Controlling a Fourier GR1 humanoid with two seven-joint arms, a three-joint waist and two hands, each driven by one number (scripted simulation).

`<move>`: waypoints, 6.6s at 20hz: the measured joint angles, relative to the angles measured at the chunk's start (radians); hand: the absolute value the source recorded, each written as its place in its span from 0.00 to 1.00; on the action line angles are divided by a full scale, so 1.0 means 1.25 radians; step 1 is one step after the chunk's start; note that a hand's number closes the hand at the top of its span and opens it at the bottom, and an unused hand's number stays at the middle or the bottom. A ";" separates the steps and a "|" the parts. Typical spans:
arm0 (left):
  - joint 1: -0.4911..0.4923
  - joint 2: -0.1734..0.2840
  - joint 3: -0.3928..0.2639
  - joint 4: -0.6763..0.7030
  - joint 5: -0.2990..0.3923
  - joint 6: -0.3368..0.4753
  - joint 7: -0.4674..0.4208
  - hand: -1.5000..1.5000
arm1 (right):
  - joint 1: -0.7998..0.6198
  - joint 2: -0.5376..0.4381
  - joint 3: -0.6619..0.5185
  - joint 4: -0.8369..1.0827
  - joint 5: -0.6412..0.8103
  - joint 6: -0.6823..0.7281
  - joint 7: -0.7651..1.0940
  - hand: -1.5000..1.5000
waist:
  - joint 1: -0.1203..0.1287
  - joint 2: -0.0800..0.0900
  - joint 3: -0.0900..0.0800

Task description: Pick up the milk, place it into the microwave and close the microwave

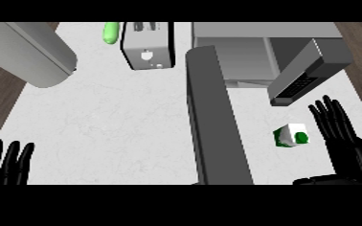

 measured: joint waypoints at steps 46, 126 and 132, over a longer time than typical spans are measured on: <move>0.055 -0.013 -0.024 -0.008 -0.006 -0.031 -0.046 0.00 | -0.366 -0.147 0.005 0.960 0.263 -0.030 -0.495 0.00 | 0.011 0.006 0.003; -0.047 0.029 0.108 0.083 0.115 -0.166 -0.028 0.00 | -1.001 -0.043 -0.038 1.141 0.253 -0.588 -0.293 1.00 | 0.103 0.050 0.003; -0.072 0.036 0.104 0.088 0.084 -0.159 -0.025 0.00 | -1.013 -0.062 -0.026 1.166 0.286 -0.730 -0.291 0.00 | 0.120 0.061 0.003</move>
